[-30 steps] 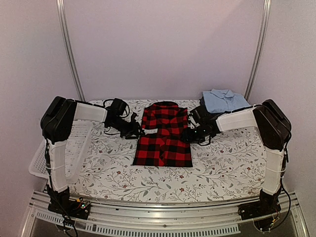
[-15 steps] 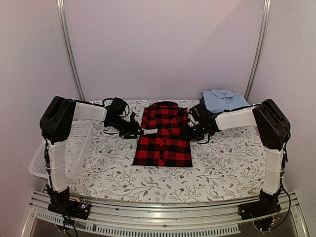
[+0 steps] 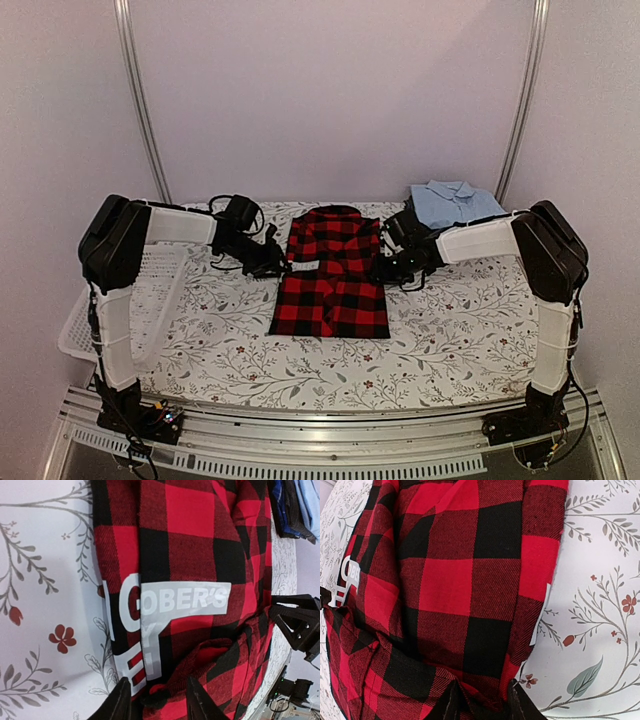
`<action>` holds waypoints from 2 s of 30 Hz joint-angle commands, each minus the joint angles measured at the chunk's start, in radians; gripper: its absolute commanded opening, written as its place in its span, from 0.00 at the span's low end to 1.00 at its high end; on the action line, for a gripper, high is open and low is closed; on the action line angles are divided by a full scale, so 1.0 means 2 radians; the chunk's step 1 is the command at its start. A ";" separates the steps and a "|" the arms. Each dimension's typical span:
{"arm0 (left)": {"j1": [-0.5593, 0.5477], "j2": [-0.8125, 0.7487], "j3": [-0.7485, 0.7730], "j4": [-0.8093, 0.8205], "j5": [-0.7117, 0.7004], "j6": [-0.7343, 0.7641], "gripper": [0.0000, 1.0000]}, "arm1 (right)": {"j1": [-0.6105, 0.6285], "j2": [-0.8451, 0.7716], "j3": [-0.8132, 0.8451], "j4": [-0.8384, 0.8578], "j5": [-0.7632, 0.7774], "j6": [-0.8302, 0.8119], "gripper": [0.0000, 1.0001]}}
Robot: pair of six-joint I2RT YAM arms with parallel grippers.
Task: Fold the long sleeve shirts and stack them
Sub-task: Adjust the 2/3-rectangle-folded shirt at the center of the board.
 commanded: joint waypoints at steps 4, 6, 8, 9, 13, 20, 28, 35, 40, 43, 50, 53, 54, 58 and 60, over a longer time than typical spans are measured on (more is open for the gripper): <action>-0.010 -0.008 0.007 0.004 0.007 0.000 0.22 | 0.001 -0.010 0.003 -0.006 0.008 -0.001 0.26; -0.011 -0.009 0.006 0.004 0.010 0.000 0.16 | 0.002 -0.012 0.004 -0.008 0.010 -0.002 0.23; -0.011 -0.012 0.004 0.004 0.009 0.000 0.09 | 0.004 -0.014 0.008 -0.013 0.015 -0.003 0.23; -0.011 -0.015 0.003 0.004 0.009 0.000 0.06 | 0.005 -0.015 0.009 -0.016 0.018 -0.004 0.22; -0.011 -0.025 -0.001 0.007 0.005 0.002 0.00 | 0.008 -0.020 0.012 -0.020 0.025 -0.006 0.16; -0.011 -0.042 -0.004 0.010 -0.019 0.004 0.00 | 0.011 -0.024 0.030 -0.031 0.037 -0.014 0.05; -0.006 -0.053 -0.010 0.018 -0.041 0.000 0.00 | 0.012 -0.027 0.044 -0.027 0.082 -0.026 0.03; 0.002 -0.046 -0.009 0.022 -0.048 -0.009 0.00 | 0.011 -0.031 0.041 -0.002 0.108 -0.026 0.03; 0.003 -0.040 -0.009 0.025 -0.046 -0.009 0.00 | 0.011 -0.032 0.044 0.027 0.086 -0.030 0.04; 0.003 -0.022 0.004 0.020 -0.049 -0.011 0.00 | 0.011 -0.009 0.063 0.031 0.068 -0.035 0.05; 0.010 0.010 0.023 0.001 -0.059 -0.012 0.04 | 0.007 0.033 0.090 -0.004 0.068 -0.031 0.20; 0.011 0.018 0.041 -0.012 -0.058 -0.004 0.14 | 0.006 0.029 0.092 -0.023 0.074 -0.033 0.31; 0.011 0.018 0.045 -0.015 -0.058 -0.002 0.18 | 0.006 0.027 0.092 -0.030 0.076 -0.033 0.35; 0.011 0.001 0.051 -0.023 -0.068 0.002 0.40 | 0.006 0.001 0.084 -0.051 0.089 -0.031 0.52; 0.011 -0.011 0.051 -0.029 -0.077 0.007 0.47 | 0.006 -0.013 0.086 -0.066 0.103 -0.030 0.60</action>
